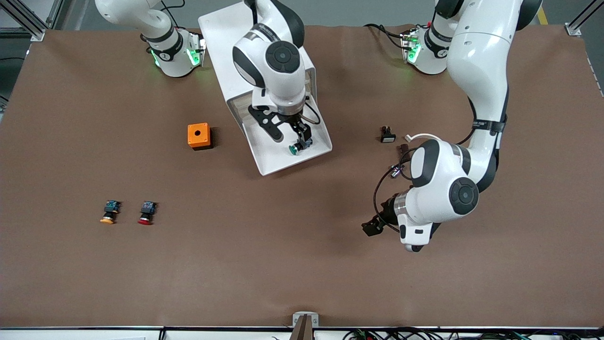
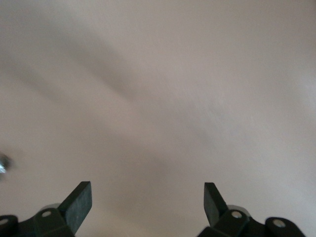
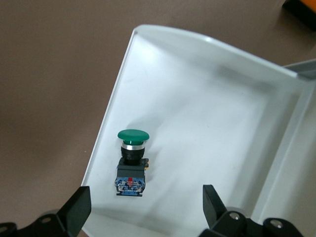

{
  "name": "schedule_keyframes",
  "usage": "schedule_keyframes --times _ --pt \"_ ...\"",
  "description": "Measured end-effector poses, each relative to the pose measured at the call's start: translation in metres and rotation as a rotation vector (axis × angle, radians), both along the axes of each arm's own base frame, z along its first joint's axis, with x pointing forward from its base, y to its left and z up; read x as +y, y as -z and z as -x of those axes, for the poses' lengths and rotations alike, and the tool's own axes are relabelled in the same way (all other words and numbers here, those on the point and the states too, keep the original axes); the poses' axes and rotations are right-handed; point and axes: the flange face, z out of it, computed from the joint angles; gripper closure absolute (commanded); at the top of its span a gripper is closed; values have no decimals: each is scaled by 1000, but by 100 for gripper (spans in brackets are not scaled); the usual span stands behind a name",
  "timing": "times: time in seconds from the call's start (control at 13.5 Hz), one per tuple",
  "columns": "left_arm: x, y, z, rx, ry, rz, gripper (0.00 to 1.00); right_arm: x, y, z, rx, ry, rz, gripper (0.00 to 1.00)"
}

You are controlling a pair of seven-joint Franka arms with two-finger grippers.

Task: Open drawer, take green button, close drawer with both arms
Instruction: 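Release the drawer with the left gripper while the right gripper reaches in, then grasp the green push button in the drawer with the right gripper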

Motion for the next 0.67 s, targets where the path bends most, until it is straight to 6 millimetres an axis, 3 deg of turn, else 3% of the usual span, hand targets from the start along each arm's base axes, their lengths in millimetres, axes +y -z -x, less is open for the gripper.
schedule_keyframes --times 0.3,0.67 --pt "6 0 1 -88 198 -113 0 10 36 2 -17 21 44 0" --pt "-18 9 11 -114 270 -147 0 19 56 3 -16 44 52 0"
